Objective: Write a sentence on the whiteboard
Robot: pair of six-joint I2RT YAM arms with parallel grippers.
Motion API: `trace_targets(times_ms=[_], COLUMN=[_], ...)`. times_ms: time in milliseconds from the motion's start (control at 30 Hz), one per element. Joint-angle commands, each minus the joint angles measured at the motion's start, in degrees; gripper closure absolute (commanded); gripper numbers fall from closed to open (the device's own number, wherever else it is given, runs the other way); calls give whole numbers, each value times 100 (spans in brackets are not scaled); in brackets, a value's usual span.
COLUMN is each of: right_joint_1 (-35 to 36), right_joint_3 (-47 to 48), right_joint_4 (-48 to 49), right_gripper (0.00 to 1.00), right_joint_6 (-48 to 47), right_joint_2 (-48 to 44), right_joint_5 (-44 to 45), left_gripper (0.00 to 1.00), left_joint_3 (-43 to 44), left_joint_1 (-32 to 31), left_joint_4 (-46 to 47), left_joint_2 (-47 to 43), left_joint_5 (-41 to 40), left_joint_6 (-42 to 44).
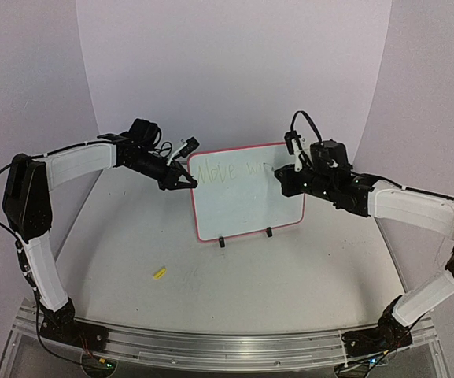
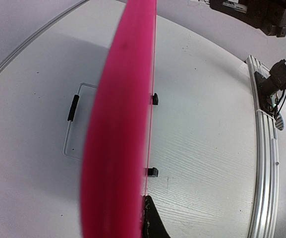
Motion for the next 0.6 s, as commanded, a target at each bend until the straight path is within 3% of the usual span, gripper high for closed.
trace_targets(times_ms=[0,567], right_joint_1=[-19,-19], right_joint_3=[125,242], right_joint_4=[91,92], right_gripper=[100,100], right_joint_6=[-31,-79], right_joint_2=[104,238], right_joint_5=[123,213], left_gripper=[100,100], left_joint_3=[-22,-20], left_joint_1=[-16,-14], left_joint_4=[-146,-132], left_joint_2=[132,134], left_joint_5=[-819,-807], left_joint_6=[384,396])
